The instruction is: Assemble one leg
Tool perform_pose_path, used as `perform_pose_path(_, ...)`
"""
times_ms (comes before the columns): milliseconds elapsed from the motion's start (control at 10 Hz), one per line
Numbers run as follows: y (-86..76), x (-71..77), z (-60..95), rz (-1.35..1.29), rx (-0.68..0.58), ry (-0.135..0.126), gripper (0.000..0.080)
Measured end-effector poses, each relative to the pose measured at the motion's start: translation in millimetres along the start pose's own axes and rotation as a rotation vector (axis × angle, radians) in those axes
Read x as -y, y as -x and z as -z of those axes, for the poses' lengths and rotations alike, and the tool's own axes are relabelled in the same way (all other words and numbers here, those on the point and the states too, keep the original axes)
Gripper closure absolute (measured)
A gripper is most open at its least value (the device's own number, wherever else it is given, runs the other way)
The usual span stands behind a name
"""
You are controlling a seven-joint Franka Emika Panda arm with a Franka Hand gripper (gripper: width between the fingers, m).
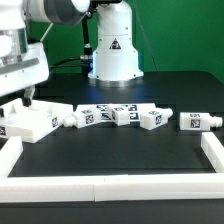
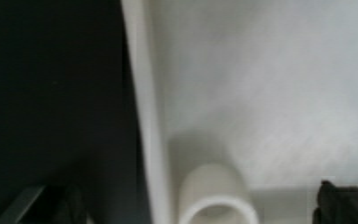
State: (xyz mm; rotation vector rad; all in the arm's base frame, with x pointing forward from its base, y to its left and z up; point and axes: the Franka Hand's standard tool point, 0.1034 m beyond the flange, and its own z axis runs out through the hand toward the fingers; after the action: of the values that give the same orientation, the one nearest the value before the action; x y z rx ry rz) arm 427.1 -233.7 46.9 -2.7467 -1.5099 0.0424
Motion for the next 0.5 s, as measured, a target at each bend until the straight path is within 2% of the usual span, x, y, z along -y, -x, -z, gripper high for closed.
perform_pose_path(400, 3.0, -1.7, -2.3, 0.041, 0.003, -0.001, 0.0151)
perform_pose_path(500, 15.0, -13.2, -12.5, 0.120, 0.007, -0.002, 0.0151)
